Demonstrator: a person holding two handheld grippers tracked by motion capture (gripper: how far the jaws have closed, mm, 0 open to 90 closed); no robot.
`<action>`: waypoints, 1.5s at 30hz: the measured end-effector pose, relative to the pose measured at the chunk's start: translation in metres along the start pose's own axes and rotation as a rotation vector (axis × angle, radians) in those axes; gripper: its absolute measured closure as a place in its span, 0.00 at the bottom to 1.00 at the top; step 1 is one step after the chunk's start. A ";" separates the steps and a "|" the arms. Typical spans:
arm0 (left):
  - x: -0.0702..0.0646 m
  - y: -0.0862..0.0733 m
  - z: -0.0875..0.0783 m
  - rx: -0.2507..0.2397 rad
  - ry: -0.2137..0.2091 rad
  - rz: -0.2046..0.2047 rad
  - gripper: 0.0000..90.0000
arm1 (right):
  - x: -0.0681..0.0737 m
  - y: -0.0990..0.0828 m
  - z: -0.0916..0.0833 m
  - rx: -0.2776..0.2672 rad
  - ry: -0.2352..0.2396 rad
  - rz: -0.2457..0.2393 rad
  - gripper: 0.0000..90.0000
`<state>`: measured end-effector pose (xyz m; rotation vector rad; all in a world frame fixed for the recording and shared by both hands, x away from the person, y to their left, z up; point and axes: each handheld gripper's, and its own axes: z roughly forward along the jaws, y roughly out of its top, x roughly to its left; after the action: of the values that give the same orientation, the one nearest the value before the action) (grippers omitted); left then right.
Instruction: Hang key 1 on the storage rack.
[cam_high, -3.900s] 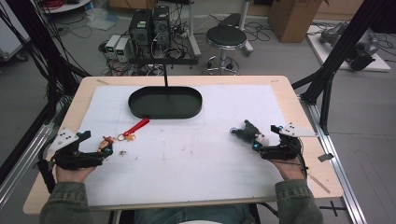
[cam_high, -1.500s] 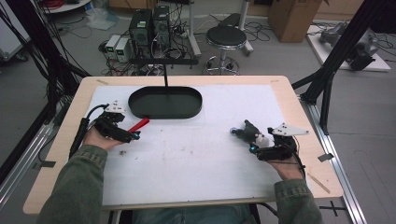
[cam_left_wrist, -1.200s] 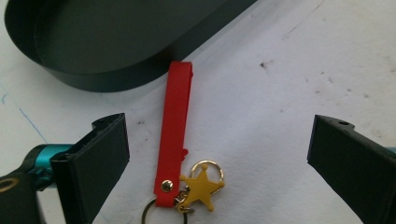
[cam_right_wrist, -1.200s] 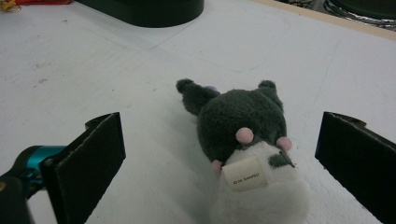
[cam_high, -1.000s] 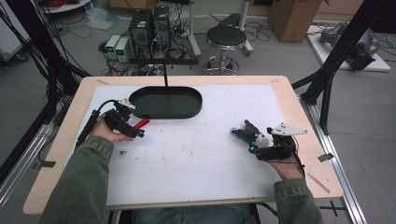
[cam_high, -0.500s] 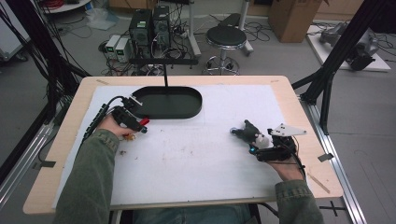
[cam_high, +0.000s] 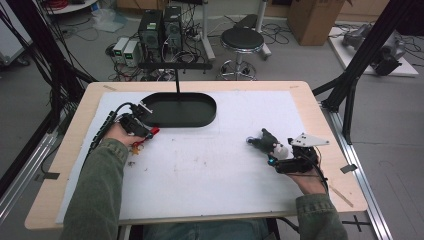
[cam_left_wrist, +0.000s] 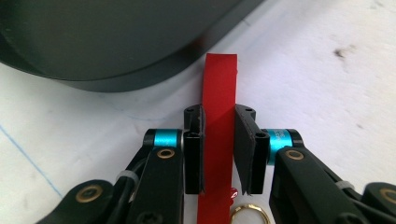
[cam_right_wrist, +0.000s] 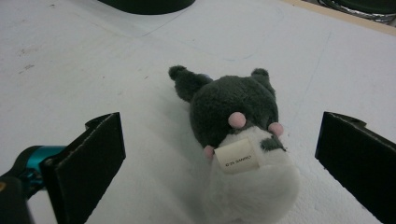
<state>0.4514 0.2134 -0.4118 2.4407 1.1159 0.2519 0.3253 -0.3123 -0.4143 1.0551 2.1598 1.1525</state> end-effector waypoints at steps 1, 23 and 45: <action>0.000 0.000 -0.003 -0.013 -0.003 0.003 0.83 | 0.000 0.000 0.000 0.004 -0.005 0.002 0.01; 0.001 0.018 -0.138 -0.297 -0.072 0.046 0.83 | 0.000 -0.001 -0.003 -0.005 -0.007 0.006 0.01; -0.014 0.083 -0.164 -0.346 -0.023 0.101 0.83 | -0.001 0.000 0.002 -0.002 0.015 0.014 0.01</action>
<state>0.4420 0.2070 -0.2276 2.1857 0.8590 0.4106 0.3267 -0.3122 -0.4154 1.0648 2.1657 1.1726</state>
